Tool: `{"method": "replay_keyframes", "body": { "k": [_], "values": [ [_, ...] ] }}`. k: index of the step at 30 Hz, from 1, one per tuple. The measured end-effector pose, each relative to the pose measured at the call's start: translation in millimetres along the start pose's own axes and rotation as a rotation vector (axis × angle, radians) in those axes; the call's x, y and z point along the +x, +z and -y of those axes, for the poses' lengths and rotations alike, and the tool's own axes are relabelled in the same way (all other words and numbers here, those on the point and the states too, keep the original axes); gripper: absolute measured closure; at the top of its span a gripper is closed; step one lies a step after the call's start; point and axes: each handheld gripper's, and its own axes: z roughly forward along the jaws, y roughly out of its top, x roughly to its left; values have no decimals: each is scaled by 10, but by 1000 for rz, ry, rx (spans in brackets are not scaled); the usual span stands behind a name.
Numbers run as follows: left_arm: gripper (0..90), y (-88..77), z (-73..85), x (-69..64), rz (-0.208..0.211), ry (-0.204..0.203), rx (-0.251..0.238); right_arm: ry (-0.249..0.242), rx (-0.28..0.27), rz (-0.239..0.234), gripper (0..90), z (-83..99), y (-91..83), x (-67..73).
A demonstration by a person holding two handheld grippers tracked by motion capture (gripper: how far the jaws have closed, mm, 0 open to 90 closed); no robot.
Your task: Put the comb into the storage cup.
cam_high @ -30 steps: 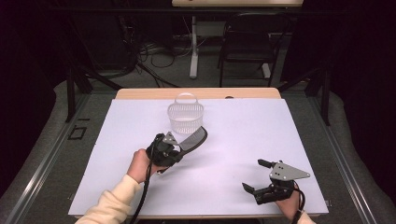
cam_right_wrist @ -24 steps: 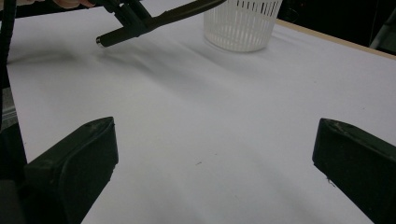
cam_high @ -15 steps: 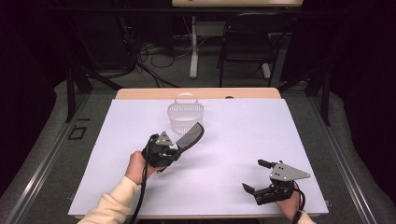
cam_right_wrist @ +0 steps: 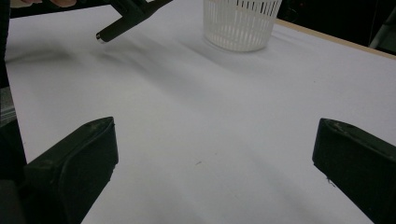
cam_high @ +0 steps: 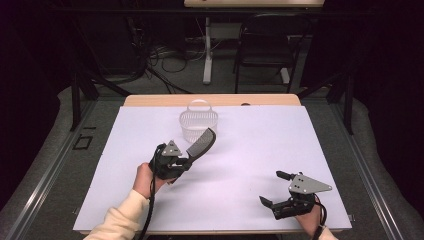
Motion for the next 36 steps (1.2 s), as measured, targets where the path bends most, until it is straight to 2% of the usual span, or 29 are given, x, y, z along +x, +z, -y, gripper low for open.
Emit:
{"method": "replay_keyframes", "body": {
  "k": [36],
  "values": [
    [721, -117, 47, 97, -31, -26, -69, 1, 3, -2, 0, -1, 8, -13]
  ]
}}
